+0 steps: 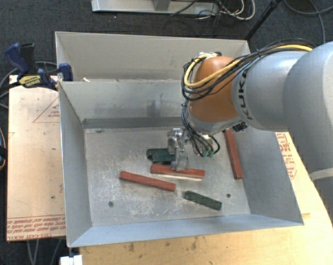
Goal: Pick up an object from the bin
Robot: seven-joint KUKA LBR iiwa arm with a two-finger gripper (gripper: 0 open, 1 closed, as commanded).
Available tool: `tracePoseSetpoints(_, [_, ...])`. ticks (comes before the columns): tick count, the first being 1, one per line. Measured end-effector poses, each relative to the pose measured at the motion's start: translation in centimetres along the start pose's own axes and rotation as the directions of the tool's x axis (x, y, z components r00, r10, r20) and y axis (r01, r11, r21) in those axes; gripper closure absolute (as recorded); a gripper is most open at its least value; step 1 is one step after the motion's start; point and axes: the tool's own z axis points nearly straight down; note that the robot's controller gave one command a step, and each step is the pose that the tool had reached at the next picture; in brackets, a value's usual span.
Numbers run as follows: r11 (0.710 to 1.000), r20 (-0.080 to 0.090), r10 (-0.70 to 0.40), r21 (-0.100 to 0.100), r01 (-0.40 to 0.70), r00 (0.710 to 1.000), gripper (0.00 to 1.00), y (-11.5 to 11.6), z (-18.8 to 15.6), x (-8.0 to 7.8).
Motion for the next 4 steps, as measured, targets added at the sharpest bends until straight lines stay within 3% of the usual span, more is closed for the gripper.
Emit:
tracePoseSetpoints(1, [0.845, 0.004, -0.534, 0.004, 0.534, 0.845, 1.00, 0.9, -16.3, -0.4])
tracePoseSetpoints(2, [0.846, 0.000, -0.533, 0.001, 0.533, 0.846, 0.00, 0.8, -16.0, -0.3])
tracePoseSetpoints(3, [0.805, -0.011, -0.593, -0.006, 0.593, 0.805, 0.00, -0.1, -8.8, 4.9])
tracePoseSetpoints(4, [0.823, -0.011, -0.568, -0.002, 0.568, 0.823, 0.00, -2.1, 1.2, 4.8])
